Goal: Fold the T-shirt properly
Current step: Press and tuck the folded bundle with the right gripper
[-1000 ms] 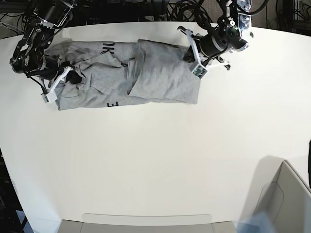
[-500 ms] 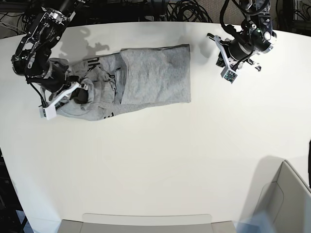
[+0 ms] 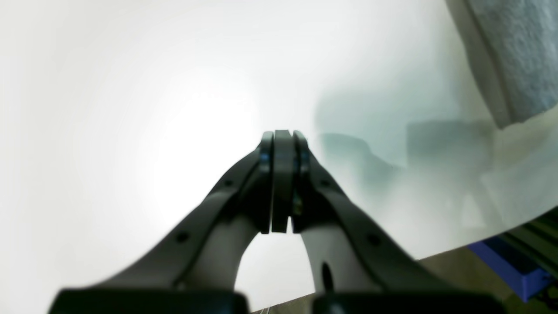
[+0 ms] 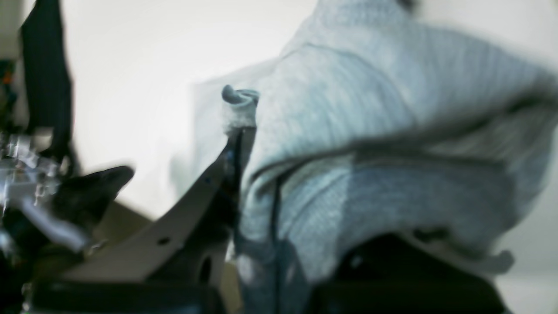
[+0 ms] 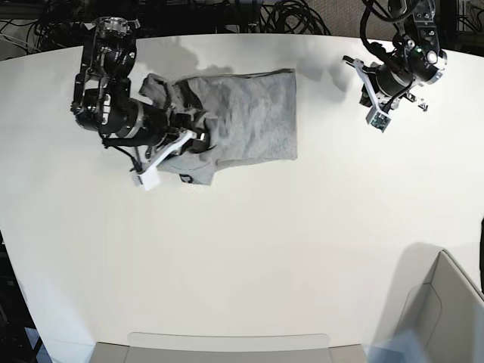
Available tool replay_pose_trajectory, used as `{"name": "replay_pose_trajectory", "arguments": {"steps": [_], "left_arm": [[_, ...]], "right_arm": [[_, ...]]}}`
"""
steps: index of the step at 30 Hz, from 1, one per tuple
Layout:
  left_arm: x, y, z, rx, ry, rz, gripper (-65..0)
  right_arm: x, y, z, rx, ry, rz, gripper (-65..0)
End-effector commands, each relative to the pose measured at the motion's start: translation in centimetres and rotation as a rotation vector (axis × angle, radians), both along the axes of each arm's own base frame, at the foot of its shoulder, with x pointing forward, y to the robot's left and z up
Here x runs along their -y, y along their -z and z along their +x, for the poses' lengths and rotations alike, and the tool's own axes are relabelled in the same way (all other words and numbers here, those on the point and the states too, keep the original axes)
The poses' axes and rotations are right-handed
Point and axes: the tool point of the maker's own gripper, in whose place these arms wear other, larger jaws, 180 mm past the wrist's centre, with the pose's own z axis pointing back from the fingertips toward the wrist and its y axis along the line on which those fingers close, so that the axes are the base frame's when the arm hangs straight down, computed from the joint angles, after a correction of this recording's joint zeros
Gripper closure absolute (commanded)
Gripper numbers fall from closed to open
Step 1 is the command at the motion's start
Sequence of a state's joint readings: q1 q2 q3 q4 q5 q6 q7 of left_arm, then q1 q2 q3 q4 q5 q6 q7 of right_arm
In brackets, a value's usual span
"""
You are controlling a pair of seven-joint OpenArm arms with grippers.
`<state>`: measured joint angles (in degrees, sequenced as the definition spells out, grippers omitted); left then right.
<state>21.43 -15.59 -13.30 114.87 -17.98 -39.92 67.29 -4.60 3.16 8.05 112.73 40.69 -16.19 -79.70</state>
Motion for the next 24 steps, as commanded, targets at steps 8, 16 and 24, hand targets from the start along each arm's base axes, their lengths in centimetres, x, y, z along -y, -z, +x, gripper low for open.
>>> {"name": "replay_pose_trajectory", "arguments": {"steps": [8,16,24], "left_arm": [[-0.9,-1.0,0.8,0.037,0.021,0.029,0.0],[-0.8,-1.0,0.8,0.038,0.023,0.027,-0.1],[-0.6,-1.0,0.9,0.040,0.030,0.024,-0.1]], "right_arm": [[-5.8,-0.1,-1.7,-0.125,-0.013,0.094,0.0],[-6.7,3.7,-1.7,-0.205,0.003,-0.045,0.0],[-10.0,3.4,-3.0,-0.194,-0.104,-0.088,-17.2]]}}
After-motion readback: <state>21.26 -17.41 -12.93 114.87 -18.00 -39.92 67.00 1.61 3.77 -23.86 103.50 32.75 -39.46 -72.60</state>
